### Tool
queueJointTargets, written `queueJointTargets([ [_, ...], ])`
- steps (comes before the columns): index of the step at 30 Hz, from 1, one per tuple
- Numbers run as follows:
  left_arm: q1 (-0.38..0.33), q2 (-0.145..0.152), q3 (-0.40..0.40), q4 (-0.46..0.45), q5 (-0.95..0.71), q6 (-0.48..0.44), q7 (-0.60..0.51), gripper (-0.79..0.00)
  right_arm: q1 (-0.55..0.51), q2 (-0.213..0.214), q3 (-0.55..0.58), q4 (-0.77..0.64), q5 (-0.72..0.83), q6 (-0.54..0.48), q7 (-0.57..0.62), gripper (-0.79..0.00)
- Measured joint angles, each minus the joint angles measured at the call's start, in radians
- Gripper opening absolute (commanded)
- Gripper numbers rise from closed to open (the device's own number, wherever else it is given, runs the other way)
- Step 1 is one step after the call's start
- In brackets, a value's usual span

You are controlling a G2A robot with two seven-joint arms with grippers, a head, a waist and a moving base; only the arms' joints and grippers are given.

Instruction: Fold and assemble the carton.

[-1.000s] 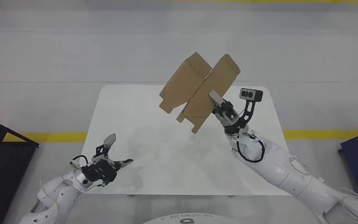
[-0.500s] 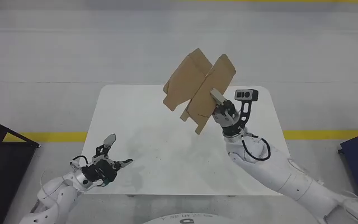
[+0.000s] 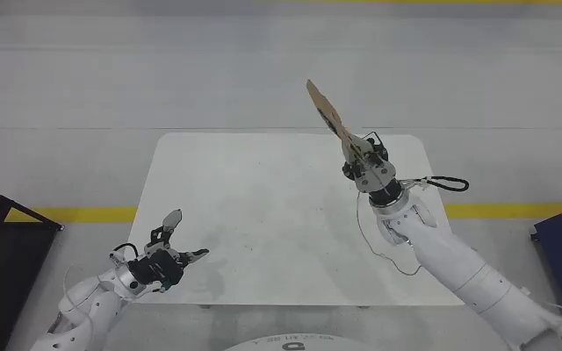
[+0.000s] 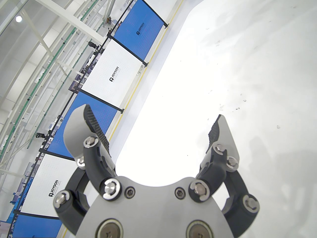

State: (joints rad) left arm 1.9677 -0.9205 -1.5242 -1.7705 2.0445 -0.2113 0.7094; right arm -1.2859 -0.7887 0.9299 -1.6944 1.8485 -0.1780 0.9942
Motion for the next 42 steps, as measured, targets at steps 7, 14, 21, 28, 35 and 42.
queueJointTargets([
  [7, 0.000, 0.000, 0.000, 0.000, 0.000, 0.000, 0.000, 0.000, 0.032, -0.011, 0.013, 0.082, 0.268, 0.581, 0.013, -0.785],
  [14, 0.000, 0.000, 0.000, 0.000, 0.000, 0.000, 0.000, 0.000, 0.104, -0.049, -0.036, 0.188, 0.442, 0.992, 0.001, -0.785],
  [21, 0.000, 0.000, 0.000, 0.000, 0.000, 0.000, 0.000, 0.000, 0.144, -0.096, -0.063, 0.207, 0.756, 1.185, -0.188, -0.785],
  [28, 0.000, 0.000, 0.000, 0.000, 0.000, 0.000, 0.000, 0.000, 0.184, -0.113, -0.131, 0.208, 0.855, 1.190, -0.186, -0.785],
  [35, 0.000, 0.000, 0.000, 0.000, 0.000, 0.000, 0.000, 0.000, 0.210, -0.118, -0.165, 0.219, 0.896, 1.190, -0.187, -0.785],
  [42, 0.000, 0.000, 0.000, 0.000, 0.000, 0.000, 0.000, 0.000, 0.184, -0.137, -0.064, 0.298, 0.619, 0.984, -0.049, -0.785],
])
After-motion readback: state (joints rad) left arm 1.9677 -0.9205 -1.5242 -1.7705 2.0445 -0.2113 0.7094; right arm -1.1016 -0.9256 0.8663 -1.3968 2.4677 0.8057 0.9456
